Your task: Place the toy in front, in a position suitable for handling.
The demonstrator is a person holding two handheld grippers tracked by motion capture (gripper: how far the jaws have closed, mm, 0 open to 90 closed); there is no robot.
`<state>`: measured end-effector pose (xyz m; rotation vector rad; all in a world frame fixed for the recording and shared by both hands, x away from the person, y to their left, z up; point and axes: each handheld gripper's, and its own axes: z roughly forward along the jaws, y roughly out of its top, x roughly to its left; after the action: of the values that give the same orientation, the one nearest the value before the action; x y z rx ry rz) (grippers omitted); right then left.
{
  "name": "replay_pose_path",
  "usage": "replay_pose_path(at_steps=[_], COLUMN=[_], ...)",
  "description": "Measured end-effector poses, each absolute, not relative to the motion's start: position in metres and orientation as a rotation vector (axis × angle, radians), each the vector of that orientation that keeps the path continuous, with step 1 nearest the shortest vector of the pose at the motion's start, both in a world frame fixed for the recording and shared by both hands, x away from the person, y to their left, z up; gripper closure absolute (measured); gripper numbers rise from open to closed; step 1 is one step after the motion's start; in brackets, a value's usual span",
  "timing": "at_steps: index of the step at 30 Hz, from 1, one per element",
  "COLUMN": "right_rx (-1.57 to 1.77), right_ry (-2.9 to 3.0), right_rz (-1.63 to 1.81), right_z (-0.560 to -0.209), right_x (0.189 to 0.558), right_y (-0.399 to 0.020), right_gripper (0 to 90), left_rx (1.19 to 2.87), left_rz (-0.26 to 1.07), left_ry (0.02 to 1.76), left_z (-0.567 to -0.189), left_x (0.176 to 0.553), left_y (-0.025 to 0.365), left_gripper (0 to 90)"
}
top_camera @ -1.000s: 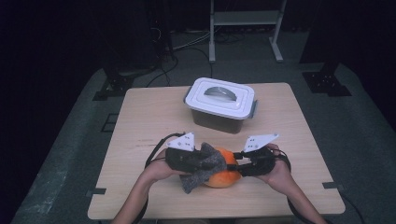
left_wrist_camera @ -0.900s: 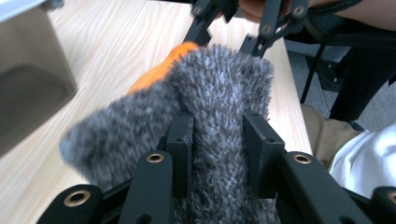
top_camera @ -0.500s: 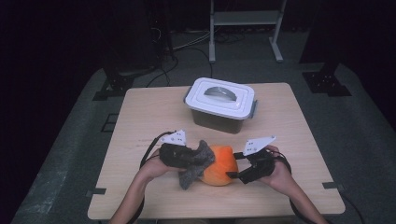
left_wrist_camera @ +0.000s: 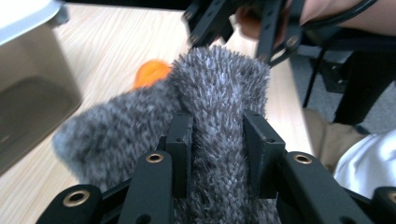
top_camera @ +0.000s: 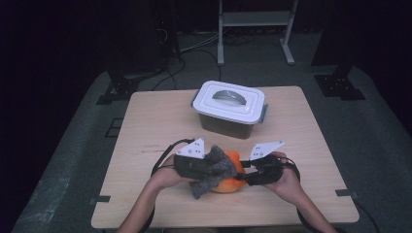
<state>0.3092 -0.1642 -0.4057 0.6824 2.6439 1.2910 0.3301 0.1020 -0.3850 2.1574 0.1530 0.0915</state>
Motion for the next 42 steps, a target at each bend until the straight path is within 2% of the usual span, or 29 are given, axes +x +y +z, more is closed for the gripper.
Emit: replay_pose_path(at_steps=[7,14,16,26,28,31,32,39,42], right_rx=[0.740,0.756,0.736,0.652,0.641,0.629,0.627,0.659,0.634], right_ry=[2.624,2.619,2.624,2.631,2.630,2.638,2.640,2.649,2.652], right_rz=[1.347,1.348,1.334,1.308,1.308,1.309,1.314,1.370,1.353], right_z=[-0.406,-0.406,-0.405,-0.406,-0.406,-0.406,-0.406,-0.405,-0.410], right_x=[0.313,0.313,0.311,0.307,0.307,0.308,0.309,0.313,0.311], right_y=[-0.165,-0.163,-0.162,-0.160,-0.160,-0.160,-0.161,-0.165,-0.162], right_gripper=[53.8,53.7,53.7,53.8,50.8,36.5,34.3,27.5,32.5], left_rx=[2.141,2.082,2.131,2.105,2.104,2.121,2.124,2.152,2.146], left_rz=[0.083,0.005,0.037,0.112,0.107,0.088,0.081,-0.047,-0.029], left_ry=[0.246,0.075,0.064,0.259,0.277,0.266,0.261,0.177,0.183], left_z=[-0.392,-0.381,-0.379,-0.383,-0.384,-0.385,-0.385,-0.389,-0.386], left_x=[0.342,0.324,0.320,0.336,0.337,0.336,0.336,0.331,0.330], left_y=[0.120,0.099,0.090,0.109,0.110,0.110,0.109,0.100,0.098], left_gripper=[67.1,66.4,66.2,67.4,67.6,67.7,67.7,67.4,67.4])
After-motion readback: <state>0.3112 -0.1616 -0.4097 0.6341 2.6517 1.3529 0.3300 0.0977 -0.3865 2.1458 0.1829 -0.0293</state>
